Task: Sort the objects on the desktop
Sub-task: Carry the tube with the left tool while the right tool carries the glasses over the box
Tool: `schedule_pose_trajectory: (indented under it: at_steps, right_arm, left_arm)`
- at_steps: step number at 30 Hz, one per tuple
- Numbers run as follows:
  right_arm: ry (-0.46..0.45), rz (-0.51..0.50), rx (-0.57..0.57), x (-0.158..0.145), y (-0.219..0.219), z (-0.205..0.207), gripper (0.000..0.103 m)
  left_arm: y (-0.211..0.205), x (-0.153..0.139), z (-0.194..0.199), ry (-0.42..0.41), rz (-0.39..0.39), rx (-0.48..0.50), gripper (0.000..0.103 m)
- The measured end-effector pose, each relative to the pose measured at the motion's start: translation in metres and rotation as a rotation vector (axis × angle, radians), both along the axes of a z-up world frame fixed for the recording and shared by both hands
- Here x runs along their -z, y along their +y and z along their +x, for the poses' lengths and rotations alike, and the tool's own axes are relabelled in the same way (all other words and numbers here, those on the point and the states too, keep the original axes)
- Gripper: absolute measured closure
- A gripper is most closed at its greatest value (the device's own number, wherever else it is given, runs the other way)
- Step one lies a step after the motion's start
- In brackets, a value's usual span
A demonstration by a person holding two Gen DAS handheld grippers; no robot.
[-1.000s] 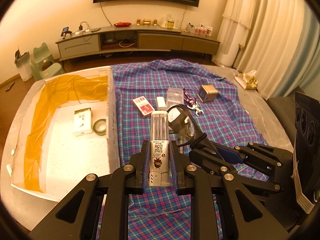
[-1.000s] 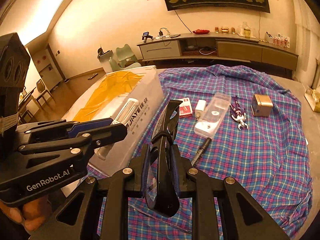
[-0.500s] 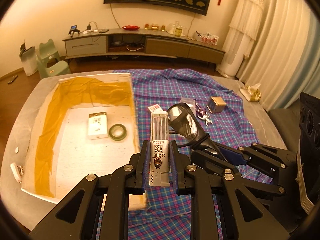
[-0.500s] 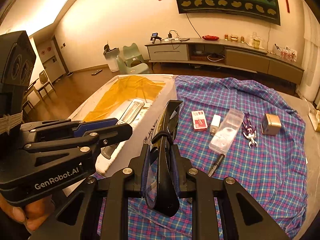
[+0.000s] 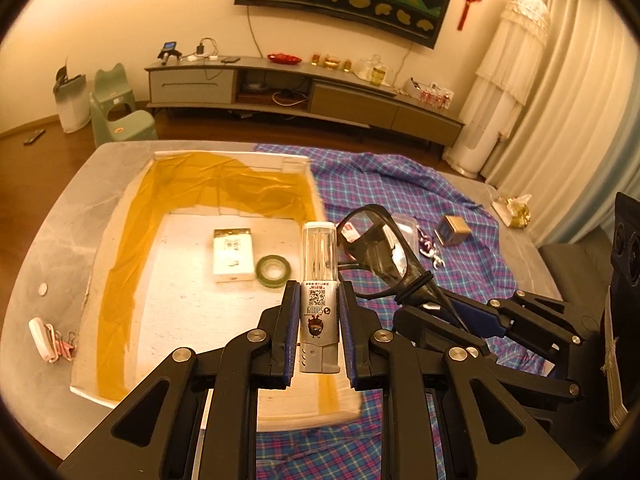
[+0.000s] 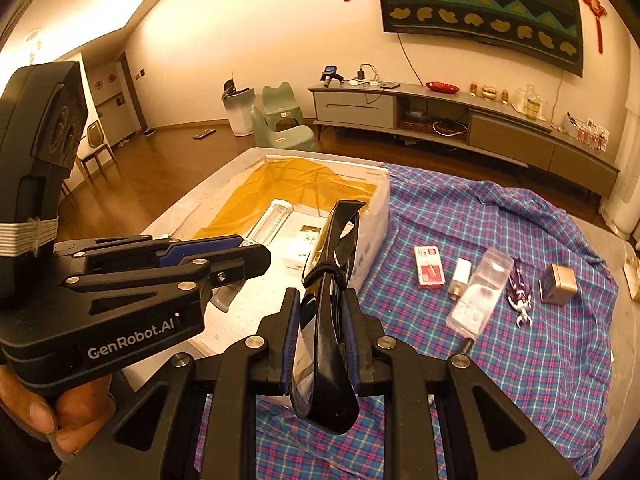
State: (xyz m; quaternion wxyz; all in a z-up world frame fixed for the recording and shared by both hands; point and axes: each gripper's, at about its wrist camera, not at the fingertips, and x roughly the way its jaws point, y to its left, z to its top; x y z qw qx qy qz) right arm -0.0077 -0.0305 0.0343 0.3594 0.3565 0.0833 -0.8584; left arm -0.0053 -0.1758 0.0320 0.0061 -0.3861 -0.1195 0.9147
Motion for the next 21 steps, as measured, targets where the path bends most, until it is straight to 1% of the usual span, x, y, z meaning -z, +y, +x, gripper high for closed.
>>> schedule_pose_trajectory:
  at_steps: [9, 11, 13, 21]
  right_arm:
    - [0.023, 0.029, -0.027, -0.01, -0.033, 0.003, 0.081]
    - [0.026, 0.036, -0.037, -0.011, -0.041, 0.003, 0.081]
    - [0.03, 0.045, -0.047, -0.011, -0.049, 0.003, 0.081]
    - [0.035, 0.075, -0.078, -0.006, -0.075, 0.001, 0.081]
  left_arm:
    - [-0.037, 0.005, 0.001, -0.008, 0.033, -0.044, 0.083]
    - [-0.046, 0.008, 0.001, -0.012, 0.052, -0.051, 0.083]
    - [-0.053, 0.009, 0.001, -0.015, 0.067, -0.055, 0.083]
    - [-0.077, 0.018, -0.003, -0.034, 0.086, -0.081, 0.083]
